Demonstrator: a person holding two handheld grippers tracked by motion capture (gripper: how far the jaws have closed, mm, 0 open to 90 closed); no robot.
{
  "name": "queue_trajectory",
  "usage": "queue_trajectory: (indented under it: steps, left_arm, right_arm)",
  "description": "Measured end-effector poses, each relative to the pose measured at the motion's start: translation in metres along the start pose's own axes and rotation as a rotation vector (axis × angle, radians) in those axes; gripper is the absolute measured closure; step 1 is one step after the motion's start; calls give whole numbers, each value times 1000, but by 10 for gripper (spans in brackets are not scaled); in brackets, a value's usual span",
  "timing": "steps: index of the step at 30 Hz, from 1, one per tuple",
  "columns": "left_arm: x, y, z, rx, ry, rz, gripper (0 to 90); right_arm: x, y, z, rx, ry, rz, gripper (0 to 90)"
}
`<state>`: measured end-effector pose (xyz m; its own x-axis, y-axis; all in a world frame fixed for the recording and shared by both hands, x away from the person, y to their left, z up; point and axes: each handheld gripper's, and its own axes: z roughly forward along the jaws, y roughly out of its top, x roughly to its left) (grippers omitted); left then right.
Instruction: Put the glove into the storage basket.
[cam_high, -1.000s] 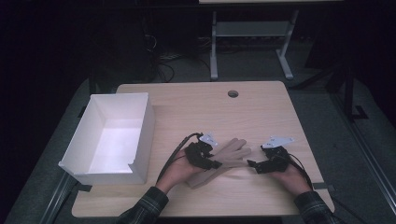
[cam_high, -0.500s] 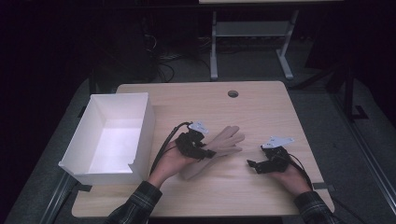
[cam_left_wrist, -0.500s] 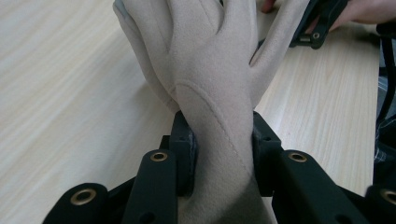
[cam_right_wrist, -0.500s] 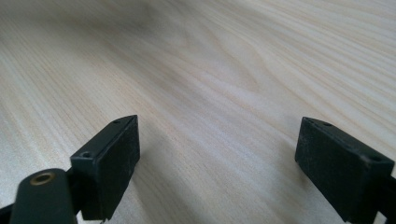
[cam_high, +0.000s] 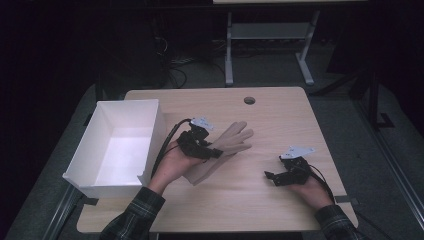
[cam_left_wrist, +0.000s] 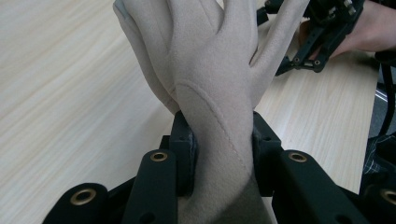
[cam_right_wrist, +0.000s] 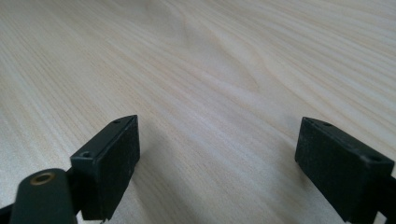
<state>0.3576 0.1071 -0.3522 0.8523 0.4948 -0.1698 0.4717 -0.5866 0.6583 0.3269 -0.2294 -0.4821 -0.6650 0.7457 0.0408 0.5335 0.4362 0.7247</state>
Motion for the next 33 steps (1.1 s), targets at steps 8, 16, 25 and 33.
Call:
queue_trajectory:
  steps: [8, 16, 25, 33]
  left_arm:
    - [6, 4, -19, -18, 26, -23, 685]
    - [17, 7, -50, -50, 71, -44, 685]
    - [30, 4, -81, -63, 132, -68, 685]
    - [42, -5, -110, -97, 183, -113, 685]
  right_arm:
    - [0, 0, 0, 0, -1, 1, 130]
    - [0, 0, 0, 1, -2, -1, 130]
    - [0, 0, 0, 1, -2, -2, 129]
    - [0, 0, 0, 1, -2, -2, 129]
